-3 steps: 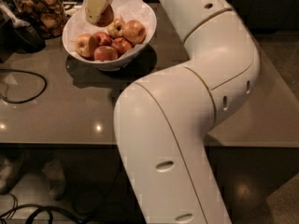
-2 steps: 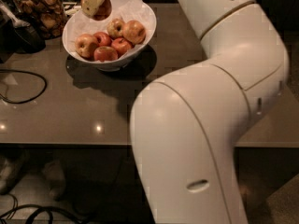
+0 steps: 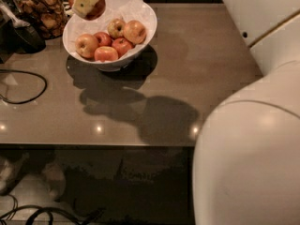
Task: Pick apple from white bowl
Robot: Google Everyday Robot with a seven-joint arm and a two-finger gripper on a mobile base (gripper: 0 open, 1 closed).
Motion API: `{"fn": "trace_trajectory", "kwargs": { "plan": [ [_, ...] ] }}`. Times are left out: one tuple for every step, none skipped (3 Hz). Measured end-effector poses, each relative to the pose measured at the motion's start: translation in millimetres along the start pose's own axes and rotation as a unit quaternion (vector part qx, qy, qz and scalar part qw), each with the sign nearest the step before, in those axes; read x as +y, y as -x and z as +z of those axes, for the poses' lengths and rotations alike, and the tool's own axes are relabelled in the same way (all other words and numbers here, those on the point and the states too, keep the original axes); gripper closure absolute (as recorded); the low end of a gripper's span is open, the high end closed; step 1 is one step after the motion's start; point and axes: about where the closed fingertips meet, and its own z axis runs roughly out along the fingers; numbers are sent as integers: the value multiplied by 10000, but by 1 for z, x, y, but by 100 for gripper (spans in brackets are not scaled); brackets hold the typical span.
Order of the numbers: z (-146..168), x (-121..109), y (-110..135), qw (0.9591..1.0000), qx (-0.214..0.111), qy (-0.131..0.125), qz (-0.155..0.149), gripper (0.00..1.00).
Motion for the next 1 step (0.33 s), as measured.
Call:
{"fn": "trace_trajectory", "kwargs": {
  "plan": [
    [-17, 29, 7, 9996, -176, 70, -222, 100]
  ]
}}
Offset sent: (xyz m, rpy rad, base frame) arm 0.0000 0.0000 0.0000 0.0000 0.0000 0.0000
